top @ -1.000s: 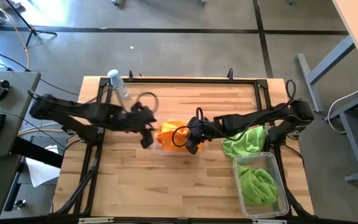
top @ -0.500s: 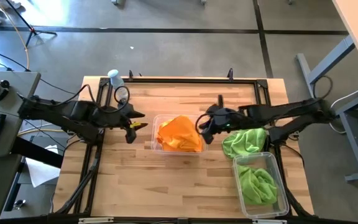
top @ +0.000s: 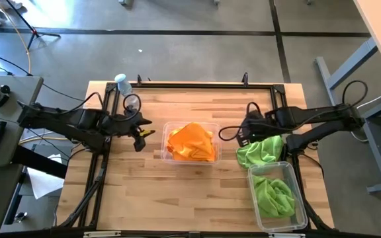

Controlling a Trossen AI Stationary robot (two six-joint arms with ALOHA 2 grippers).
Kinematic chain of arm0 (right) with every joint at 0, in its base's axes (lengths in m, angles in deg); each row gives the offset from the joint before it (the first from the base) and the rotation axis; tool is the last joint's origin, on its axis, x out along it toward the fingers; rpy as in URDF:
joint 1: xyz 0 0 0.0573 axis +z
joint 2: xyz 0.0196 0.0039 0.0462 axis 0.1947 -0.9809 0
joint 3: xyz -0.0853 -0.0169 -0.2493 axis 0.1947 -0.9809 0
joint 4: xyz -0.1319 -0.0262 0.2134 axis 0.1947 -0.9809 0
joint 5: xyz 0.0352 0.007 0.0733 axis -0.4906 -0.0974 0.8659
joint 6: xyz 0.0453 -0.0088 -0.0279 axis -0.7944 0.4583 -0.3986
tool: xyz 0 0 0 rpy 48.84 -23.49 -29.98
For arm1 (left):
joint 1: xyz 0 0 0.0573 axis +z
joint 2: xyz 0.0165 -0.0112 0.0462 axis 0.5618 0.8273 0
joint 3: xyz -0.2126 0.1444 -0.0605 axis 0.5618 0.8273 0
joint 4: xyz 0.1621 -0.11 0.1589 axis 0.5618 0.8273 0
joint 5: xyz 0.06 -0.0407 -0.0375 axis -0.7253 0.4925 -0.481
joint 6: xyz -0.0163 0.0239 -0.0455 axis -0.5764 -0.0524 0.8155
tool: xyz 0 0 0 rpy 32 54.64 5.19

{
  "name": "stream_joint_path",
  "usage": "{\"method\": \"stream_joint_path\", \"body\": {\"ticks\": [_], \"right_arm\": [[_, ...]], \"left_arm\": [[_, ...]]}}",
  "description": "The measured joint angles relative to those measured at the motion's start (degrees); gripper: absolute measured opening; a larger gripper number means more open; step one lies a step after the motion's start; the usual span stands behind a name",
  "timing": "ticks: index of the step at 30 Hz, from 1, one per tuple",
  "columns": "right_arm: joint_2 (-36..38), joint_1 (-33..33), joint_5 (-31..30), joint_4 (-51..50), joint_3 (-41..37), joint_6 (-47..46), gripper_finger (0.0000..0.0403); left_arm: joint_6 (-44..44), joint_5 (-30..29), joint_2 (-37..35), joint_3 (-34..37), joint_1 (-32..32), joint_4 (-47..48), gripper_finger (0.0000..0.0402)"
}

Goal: Sort microfiber towel by color & place in baskets
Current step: Put the green towel into the bottom transparent bin

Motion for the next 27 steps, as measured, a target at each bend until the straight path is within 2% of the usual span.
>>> {"method": "stream_joint_path", "body": {"ticks": [5, 10, 13, 21, 27], "right_arm": [[-0.01, 0.0, 2.55, -10.14, -0.26, -8.81, 0.0001], [0.02, 0.0, 5.31, -6.5, -5.79, -10.16, 0.0022], [-0.11, 0.0, 8.1, -1.06, -11.82, -11.13, 0.0052], [-0.04, 0.04, 12.42, 4.3, -23.29, -17.23, 0.0157], [-0.04, 0.04, 13.2, 13.57, -30.63, -17.48, 0.0223]], "left_arm": [[-5.22, 4.37, -0.5, 0.0, 1.13, -0.62, 0.0188], [-8.92, 5.84, -2.44, 0.0, 2.16, -0.47, 0.0188], [-9.43, 5.84, -5.0, 0.0, 2.89, -0.14, 0.0188], [-9.99, 5.0, -13.37, 0.05, 2.94, 5.03, 0.0188], [-7.22, 4.01, -20.31, 5.31, 2.94, 3.52, 0.0188]]}}
